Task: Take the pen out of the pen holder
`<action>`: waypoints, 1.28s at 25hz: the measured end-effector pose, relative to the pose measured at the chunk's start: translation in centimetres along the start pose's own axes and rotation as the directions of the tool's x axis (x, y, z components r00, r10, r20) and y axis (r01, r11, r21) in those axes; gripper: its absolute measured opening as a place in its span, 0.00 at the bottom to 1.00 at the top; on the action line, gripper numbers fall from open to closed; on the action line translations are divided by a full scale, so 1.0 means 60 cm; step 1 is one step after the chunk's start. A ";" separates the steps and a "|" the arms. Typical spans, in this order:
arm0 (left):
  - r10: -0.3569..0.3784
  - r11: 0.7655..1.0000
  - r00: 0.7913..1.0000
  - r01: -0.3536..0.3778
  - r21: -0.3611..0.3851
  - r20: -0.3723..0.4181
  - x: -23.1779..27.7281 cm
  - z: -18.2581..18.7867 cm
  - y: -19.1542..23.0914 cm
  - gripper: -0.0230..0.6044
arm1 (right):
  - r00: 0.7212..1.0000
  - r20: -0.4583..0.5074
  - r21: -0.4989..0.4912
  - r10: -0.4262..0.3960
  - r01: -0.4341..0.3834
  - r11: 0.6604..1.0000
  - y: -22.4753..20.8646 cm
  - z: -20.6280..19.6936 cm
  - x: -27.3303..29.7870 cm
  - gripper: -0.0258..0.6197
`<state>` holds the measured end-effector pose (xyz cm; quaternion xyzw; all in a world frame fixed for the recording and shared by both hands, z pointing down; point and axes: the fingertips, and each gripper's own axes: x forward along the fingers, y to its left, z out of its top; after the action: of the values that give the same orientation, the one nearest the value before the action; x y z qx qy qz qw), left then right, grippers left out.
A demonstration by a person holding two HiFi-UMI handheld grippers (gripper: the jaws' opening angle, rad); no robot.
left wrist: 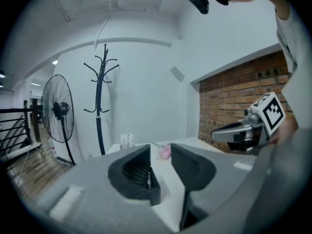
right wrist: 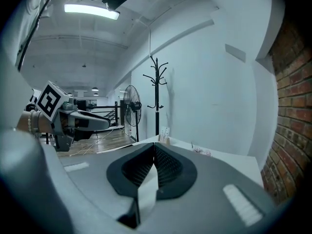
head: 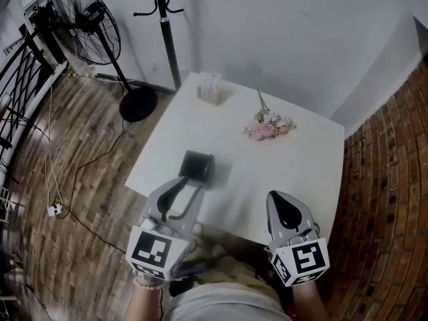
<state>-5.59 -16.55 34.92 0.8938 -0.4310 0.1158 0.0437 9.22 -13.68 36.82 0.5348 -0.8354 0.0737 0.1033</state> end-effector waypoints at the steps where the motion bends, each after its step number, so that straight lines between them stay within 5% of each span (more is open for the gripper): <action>1: -0.010 1.000 1.000 0.010 0.005 -0.003 0.007 -0.002 0.003 0.22 | 1.000 -0.004 0.003 -0.006 0.007 1.000 -0.001 0.000 0.004 0.05; 16: -0.150 0.988 0.985 0.152 0.010 -0.089 0.104 -0.038 0.043 0.23 | 0.989 -0.066 0.054 -0.129 0.133 0.990 -0.024 -0.011 0.047 0.05; 32: -0.257 0.963 0.941 0.268 0.019 -0.219 0.187 -0.110 0.064 0.23 | 0.961 -0.142 0.099 -0.239 0.254 0.962 -0.045 -0.038 0.075 0.05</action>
<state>-2.92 -26.30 43.98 0.9263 -0.2978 0.2152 0.0833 10.07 -18.27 40.17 0.6339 -0.7482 0.1431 0.1340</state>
